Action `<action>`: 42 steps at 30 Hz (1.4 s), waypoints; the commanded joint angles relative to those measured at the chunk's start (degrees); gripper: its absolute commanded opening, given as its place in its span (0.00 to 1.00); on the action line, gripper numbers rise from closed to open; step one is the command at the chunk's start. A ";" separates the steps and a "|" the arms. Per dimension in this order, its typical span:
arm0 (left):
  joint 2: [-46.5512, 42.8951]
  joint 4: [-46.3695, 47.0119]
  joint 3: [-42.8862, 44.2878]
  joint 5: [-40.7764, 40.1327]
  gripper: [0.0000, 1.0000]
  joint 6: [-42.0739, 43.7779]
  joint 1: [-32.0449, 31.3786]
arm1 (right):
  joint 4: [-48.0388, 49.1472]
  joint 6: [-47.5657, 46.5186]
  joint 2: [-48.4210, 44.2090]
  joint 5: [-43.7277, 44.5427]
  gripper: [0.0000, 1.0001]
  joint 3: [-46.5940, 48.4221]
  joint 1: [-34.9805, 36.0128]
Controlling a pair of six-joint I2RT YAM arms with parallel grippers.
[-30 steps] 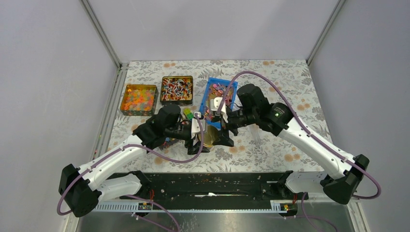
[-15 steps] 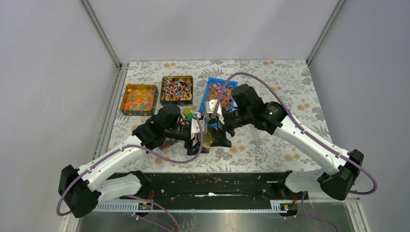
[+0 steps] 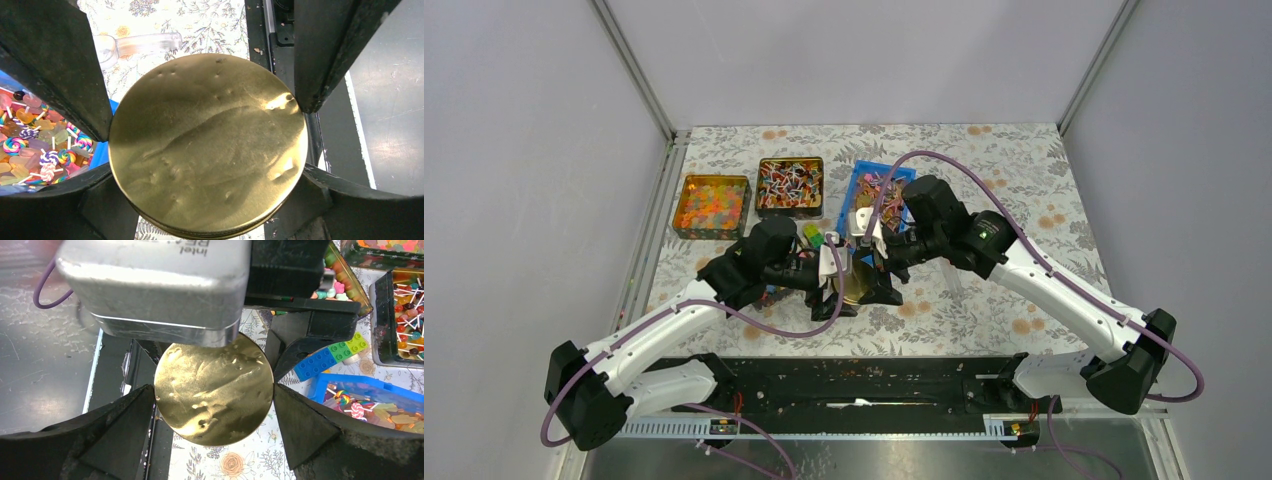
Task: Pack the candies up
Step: Screw the bottle lid onto the packing bottle.
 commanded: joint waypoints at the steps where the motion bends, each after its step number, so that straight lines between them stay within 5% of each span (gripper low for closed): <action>1: -1.45 4.86 0.88 2.08 0.62 0.01 0.31 | 0.19 -0.71 0.11 -1.62 0.95 0.34 0.97; 16: -1.54 8.83 1.23 1.18 0.61 -3.84 0.41 | 0.41 1.34 1.34 3.94 0.81 0.37 1.64; 32: -0.84 19.12 0.44 -11.44 0.60 -10.22 0.40 | 10.49 22.41 0.59 16.26 0.74 -2.40 3.03; 37: 0.08 20.24 1.11 -13.16 0.60 -10.01 0.41 | 10.76 25.19 1.29 20.03 0.76 -1.86 4.47; 42: -0.04 18.88 1.01 -11.51 0.60 -8.64 0.49 | 10.79 24.65 0.26 20.27 0.90 -2.44 4.49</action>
